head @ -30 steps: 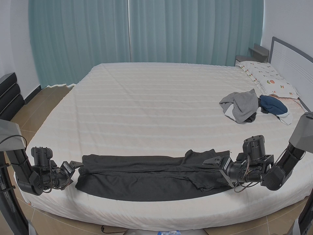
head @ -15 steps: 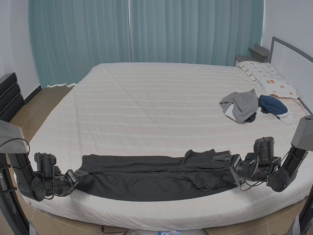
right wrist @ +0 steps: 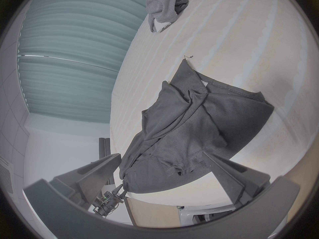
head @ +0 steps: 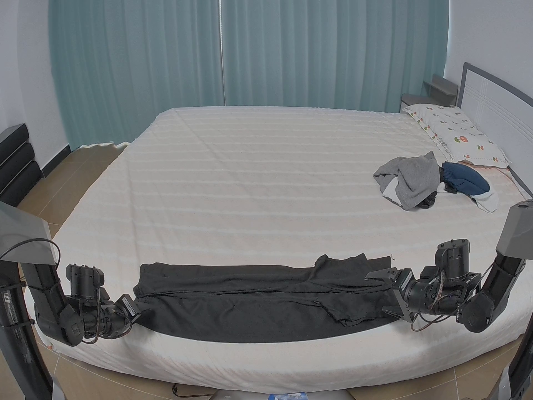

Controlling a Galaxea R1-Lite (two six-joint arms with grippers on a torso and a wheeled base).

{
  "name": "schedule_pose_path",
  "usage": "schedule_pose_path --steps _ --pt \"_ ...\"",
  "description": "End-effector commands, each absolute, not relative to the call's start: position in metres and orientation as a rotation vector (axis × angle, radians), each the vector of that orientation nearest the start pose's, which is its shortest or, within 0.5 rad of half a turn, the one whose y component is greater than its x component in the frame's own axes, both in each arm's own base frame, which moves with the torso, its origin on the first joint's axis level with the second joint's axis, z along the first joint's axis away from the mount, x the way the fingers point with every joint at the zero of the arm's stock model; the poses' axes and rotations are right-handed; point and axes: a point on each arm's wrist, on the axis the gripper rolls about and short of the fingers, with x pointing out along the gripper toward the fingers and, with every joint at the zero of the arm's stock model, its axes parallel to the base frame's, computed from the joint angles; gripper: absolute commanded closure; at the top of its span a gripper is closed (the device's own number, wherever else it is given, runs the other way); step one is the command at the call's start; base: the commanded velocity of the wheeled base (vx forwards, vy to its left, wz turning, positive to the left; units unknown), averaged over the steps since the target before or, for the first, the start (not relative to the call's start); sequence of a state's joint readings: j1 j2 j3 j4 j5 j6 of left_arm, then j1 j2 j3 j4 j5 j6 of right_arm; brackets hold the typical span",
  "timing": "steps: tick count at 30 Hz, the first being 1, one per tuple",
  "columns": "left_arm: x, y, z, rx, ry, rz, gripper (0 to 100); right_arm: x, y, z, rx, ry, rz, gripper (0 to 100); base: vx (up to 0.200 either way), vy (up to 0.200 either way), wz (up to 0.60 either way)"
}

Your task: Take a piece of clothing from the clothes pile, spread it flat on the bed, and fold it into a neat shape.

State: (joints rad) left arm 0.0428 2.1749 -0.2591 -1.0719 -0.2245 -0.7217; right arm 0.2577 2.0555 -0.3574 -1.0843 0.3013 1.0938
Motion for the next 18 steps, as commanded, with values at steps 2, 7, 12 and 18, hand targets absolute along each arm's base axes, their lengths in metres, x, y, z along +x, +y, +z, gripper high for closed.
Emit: schedule_pose_path --steps 2,7,12,18 --pt "0.249 0.006 -0.021 -0.790 0.875 0.147 100 0.264 0.076 0.024 1.043 0.855 0.140 0 0.000 0.000 0.00" --pt "0.248 0.008 -0.022 -0.763 0.865 0.196 100 0.264 0.076 0.022 1.043 0.860 0.139 0 0.000 0.000 0.00" --pt "0.239 0.008 -0.022 -0.709 0.891 0.198 100 0.264 0.076 0.020 1.041 0.868 0.135 0 0.000 0.000 0.00" --pt "0.236 0.009 -0.025 -0.668 0.908 0.199 100 0.263 0.076 0.019 1.038 0.873 0.132 0 0.000 0.000 0.00"
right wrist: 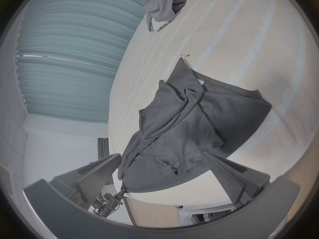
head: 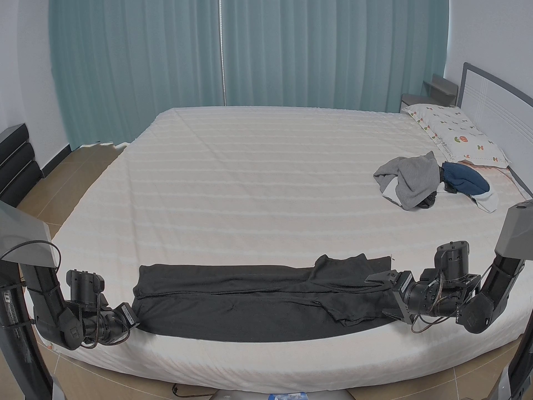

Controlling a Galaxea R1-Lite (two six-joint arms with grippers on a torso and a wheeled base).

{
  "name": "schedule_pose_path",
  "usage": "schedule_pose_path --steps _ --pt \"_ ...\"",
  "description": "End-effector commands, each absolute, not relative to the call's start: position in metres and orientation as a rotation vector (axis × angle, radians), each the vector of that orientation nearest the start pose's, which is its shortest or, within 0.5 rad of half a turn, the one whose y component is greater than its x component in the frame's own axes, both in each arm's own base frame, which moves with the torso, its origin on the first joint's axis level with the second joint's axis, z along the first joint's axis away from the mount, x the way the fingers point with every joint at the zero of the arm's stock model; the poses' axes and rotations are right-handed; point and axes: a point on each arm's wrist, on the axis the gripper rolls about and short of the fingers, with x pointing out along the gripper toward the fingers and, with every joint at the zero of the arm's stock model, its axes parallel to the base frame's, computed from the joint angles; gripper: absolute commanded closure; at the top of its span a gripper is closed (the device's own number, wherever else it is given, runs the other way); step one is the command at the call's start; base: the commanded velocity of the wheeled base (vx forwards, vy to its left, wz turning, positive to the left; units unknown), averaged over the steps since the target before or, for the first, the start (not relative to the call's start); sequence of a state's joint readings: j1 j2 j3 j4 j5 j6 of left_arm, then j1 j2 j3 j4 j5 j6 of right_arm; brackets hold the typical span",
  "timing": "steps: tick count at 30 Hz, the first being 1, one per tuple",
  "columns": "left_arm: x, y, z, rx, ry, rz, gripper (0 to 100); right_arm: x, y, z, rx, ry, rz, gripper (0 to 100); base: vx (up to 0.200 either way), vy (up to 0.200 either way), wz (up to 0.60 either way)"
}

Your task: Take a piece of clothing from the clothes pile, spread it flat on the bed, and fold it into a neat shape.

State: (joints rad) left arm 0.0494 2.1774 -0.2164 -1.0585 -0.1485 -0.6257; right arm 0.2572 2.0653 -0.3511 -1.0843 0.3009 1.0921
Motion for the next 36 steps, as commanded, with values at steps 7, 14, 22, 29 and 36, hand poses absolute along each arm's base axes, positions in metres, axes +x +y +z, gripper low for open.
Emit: schedule_pose_path --steps 7,14,22,29,36 --pt "0.236 0.010 -0.024 -0.659 0.897 0.218 0 0.262 0.076 0.018 1.037 0.875 0.131 0 0.000 0.000 0.00" --pt "0.232 0.011 -0.023 -0.635 0.908 0.218 0 0.262 0.076 0.019 1.038 0.873 0.132 0 0.000 0.000 0.00" --pt "0.239 0.030 0.013 -0.614 0.748 0.218 0 0.262 0.076 0.021 1.039 0.870 0.134 0 0.000 0.000 0.00" --pt "0.264 0.025 0.046 -0.683 0.673 0.193 0 0.260 0.077 0.020 1.035 0.876 0.135 0 0.000 0.000 0.00" --pt "0.289 -0.005 0.063 -0.831 0.735 0.169 0 0.260 0.078 0.018 1.032 0.884 0.134 0 0.000 0.000 0.00"
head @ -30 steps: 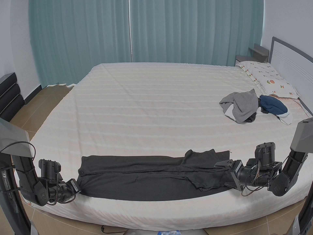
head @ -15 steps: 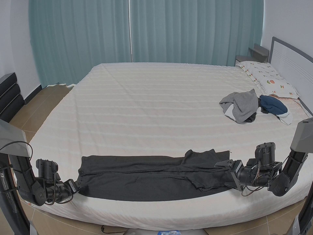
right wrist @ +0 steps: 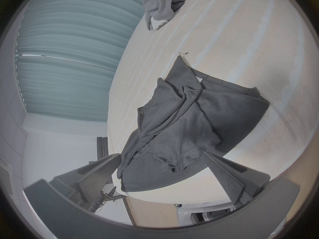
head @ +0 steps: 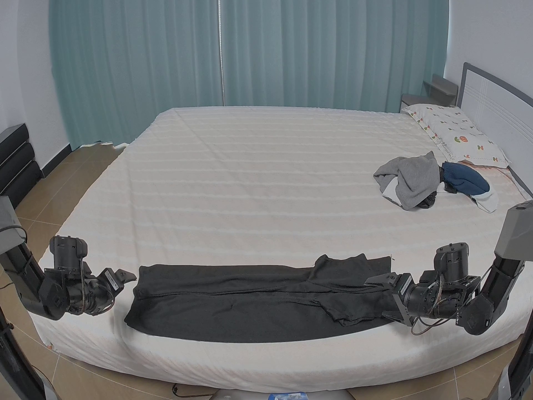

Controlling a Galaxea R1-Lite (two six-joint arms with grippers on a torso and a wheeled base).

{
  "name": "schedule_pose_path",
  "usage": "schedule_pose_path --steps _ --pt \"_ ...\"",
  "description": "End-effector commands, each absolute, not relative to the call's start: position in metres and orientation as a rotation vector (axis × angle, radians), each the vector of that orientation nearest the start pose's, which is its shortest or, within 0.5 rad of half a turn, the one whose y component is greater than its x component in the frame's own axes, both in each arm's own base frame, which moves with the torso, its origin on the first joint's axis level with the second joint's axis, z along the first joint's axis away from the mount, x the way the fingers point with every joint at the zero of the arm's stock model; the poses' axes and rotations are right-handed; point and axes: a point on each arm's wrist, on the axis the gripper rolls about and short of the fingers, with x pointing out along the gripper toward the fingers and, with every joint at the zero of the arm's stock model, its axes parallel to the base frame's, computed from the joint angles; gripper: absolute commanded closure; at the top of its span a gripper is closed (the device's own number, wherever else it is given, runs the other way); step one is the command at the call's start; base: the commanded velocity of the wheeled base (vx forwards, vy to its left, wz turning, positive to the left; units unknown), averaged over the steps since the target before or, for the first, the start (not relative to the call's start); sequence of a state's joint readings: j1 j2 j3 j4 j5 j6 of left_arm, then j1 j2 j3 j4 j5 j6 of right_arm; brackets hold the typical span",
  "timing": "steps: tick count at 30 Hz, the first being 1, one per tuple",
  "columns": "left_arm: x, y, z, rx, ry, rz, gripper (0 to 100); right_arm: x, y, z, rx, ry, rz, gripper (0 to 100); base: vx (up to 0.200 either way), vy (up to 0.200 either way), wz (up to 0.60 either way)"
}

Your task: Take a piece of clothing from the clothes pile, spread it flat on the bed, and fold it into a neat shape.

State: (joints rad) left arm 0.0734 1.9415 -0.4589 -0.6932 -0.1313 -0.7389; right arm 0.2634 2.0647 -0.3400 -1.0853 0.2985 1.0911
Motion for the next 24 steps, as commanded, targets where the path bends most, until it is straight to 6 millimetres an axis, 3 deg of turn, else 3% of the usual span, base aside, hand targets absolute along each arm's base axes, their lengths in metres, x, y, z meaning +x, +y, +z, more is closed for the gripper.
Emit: schedule_pose_path --steps 1,7,24 --pt "0.290 -0.010 0.063 -0.846 0.744 0.164 0 0.260 0.078 0.018 1.032 0.884 0.134 0 0.000 0.000 0.00" --pt "0.294 -0.029 0.035 -0.857 0.849 0.181 0 0.260 0.078 0.016 1.030 0.891 0.131 0 0.000 0.000 0.00" --pt "0.308 -0.044 0.006 -0.874 0.851 0.247 0 0.260 0.078 0.014 1.025 0.896 0.127 0 0.000 0.000 0.00"
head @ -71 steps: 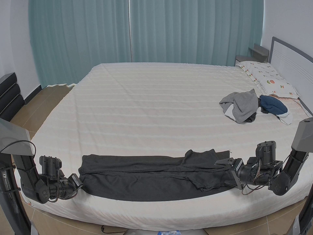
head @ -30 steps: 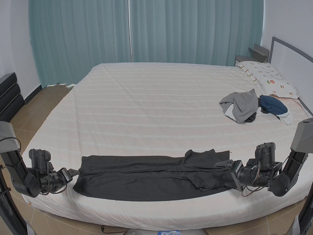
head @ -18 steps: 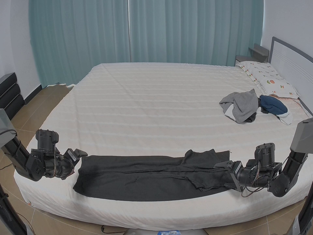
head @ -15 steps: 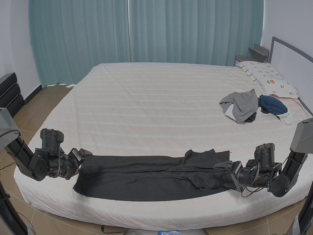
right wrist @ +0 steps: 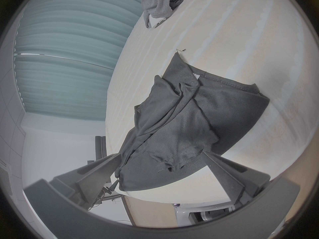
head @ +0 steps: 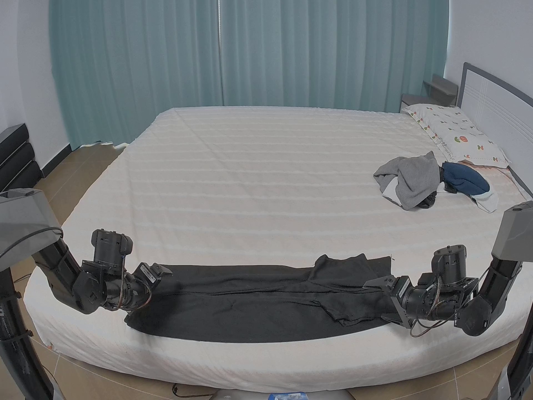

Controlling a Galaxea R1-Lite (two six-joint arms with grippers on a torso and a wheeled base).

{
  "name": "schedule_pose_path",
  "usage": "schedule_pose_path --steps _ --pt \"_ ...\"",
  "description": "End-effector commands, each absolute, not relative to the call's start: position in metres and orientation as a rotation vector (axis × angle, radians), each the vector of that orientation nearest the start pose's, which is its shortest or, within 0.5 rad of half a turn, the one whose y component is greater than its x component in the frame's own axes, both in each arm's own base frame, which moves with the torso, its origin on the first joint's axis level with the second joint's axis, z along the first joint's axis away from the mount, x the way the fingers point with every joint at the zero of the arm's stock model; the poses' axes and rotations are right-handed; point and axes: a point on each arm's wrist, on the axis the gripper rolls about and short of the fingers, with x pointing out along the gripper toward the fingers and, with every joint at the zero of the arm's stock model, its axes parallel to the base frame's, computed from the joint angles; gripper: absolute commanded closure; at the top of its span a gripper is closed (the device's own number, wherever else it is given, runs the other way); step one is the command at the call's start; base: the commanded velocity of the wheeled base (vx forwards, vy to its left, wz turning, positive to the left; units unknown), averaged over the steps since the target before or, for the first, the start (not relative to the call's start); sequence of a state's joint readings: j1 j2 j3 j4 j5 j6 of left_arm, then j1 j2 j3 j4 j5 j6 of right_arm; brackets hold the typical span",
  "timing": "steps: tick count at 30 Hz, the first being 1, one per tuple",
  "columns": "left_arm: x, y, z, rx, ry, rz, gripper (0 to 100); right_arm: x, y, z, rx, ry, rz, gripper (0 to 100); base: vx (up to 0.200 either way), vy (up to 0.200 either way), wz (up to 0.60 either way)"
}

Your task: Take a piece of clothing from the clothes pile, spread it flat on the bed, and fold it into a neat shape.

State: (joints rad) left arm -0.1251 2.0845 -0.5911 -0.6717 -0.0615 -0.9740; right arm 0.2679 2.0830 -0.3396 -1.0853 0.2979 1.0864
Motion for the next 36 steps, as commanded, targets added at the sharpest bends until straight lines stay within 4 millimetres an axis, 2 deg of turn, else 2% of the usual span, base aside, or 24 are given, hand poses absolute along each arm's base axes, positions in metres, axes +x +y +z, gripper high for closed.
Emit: schedule_pose_path --steps 1,7,8,20,31,36 --pt "0.309 -0.044 0.003 -0.875 0.850 0.249 0 0.260 0.078 0.014 1.025 0.893 0.129 0 0.000 0.000 0.00" --pt "0.321 -0.044 -0.006 -0.848 0.806 0.321 0 0.260 0.078 0.015 1.026 0.884 0.136 0 0.000 0.000 0.00" --pt "0.321 -0.044 -0.007 -0.846 0.805 0.326 100 0.260 0.079 0.014 1.026 0.886 0.136 0 0.000 0.000 0.00" --pt "0.318 -0.034 -0.007 -0.762 0.734 0.449 100 0.259 0.080 0.014 1.021 0.891 0.139 0 0.000 0.000 0.00" --pt "0.319 -0.035 -0.012 -0.736 0.697 0.396 100 0.259 0.080 0.014 1.021 0.892 0.138 0 0.000 0.000 0.00" --pt "0.310 -0.033 -0.018 -0.681 0.701 0.375 100 0.258 0.080 0.014 1.020 0.893 0.139 0 0.000 0.000 0.00"
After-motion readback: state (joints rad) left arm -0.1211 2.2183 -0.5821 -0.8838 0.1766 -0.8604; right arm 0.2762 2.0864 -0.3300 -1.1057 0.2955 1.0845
